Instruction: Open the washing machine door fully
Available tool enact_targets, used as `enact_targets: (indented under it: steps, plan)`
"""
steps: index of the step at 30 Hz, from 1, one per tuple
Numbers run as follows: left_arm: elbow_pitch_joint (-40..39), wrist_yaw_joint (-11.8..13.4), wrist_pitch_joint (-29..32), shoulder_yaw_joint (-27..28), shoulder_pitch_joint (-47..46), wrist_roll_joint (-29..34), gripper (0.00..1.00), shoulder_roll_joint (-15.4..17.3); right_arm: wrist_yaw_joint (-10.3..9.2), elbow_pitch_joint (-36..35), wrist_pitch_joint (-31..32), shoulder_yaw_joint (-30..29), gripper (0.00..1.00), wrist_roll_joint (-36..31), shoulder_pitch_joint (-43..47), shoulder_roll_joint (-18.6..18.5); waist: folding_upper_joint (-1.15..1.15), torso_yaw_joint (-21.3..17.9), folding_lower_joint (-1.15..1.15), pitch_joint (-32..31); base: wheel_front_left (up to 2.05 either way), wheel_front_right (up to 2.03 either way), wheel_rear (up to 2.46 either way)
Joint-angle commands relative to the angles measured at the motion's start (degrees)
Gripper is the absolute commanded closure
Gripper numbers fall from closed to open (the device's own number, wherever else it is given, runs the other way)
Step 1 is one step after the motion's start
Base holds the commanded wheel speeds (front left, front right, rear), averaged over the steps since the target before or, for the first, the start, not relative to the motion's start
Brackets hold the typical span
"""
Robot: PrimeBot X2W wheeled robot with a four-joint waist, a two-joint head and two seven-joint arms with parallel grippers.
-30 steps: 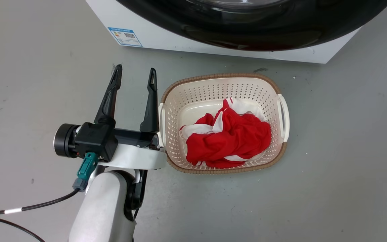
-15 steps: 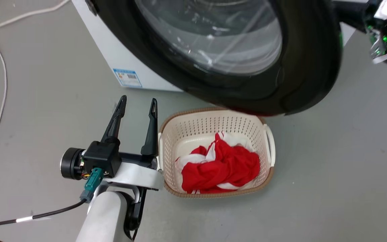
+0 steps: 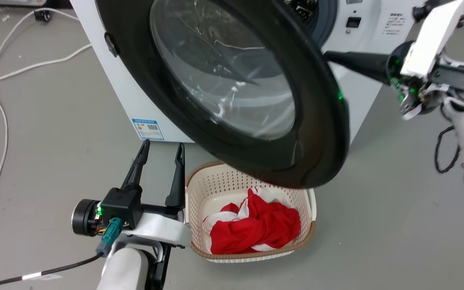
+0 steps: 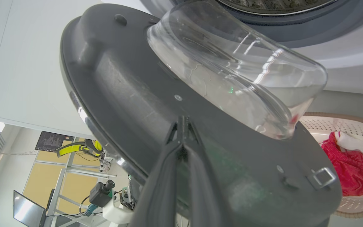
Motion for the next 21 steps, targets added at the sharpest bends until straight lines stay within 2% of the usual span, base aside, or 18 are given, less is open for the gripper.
enact_targets:
  steps: [1, 13, 21]
  plan:
    - [0.1, -0.2, -0.1, 0.0, 0.6, -0.1, 0.00, 0.0, 0.14, -1.1, 0.4, 0.6, 1.00, 0.5, 1.7, 1.5, 0.00, 0.0, 0.00, -0.7, 0.00, 0.00, 0.00]
    - [1.2, -0.4, -0.1, 0.5, 3.7, -0.3, 0.00, 0.0, 0.14, -12.1, 2.0, 3.0, 1.00, 2.3, 12.7, 5.9, 0.00, 0.3, 0.00, -5.1, 0.00, 0.00, 0.00]
    - [1.4, -0.2, -0.1, 0.8, 5.4, -0.8, 0.00, 0.0, 0.13, -16.7, -0.5, 3.2, 1.00, 2.1, 20.0, 7.1, 0.00, 0.5, 0.00, -7.3, 0.00, 0.00, 0.00]
